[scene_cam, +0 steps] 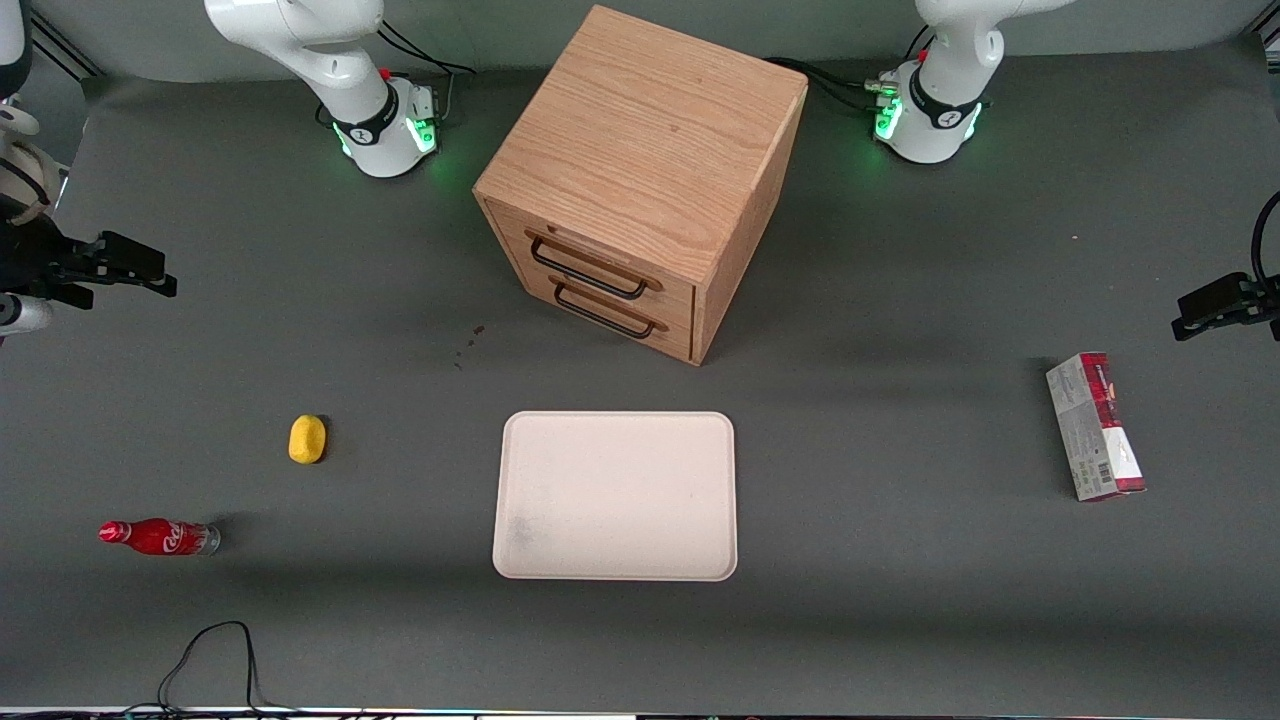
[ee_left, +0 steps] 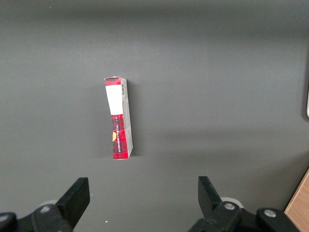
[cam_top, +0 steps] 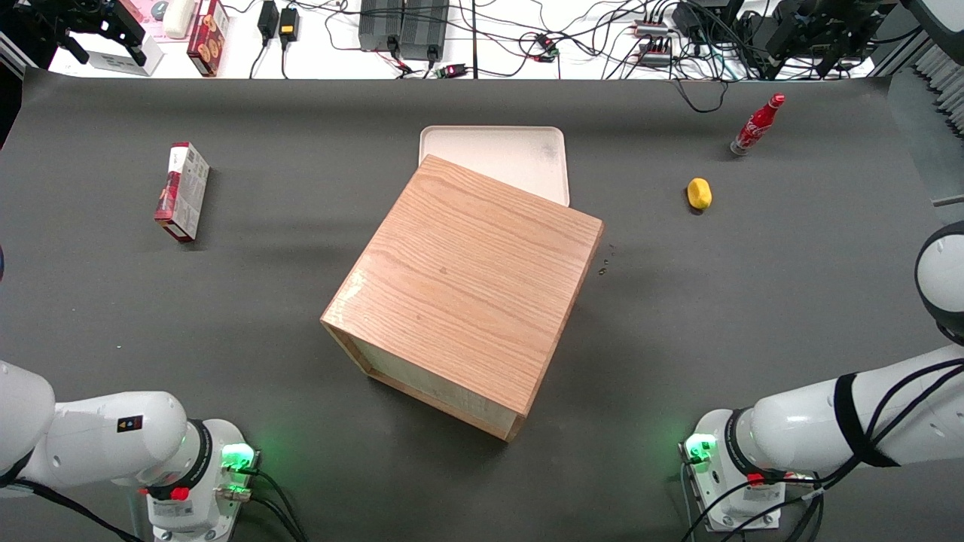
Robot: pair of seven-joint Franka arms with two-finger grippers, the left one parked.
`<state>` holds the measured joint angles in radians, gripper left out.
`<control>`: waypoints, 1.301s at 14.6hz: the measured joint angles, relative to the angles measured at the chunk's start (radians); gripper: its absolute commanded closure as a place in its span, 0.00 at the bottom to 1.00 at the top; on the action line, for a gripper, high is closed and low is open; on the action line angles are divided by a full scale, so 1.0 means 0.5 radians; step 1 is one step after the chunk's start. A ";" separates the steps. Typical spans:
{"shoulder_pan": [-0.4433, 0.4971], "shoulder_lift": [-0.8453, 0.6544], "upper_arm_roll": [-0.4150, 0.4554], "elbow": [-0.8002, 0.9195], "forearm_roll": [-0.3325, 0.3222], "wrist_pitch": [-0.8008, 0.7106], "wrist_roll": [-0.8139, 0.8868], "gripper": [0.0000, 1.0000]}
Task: Place coke bottle on tray
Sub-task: 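Move the right gripper toward the red Coca-Cola bottle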
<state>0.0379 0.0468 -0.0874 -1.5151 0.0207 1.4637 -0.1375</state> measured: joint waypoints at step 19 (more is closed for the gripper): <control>-0.174 0.069 -0.056 0.045 -0.002 -0.004 -0.133 0.00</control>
<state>-0.0490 0.0813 -0.1153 -1.4926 0.0196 1.4620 -0.2040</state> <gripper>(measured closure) 0.000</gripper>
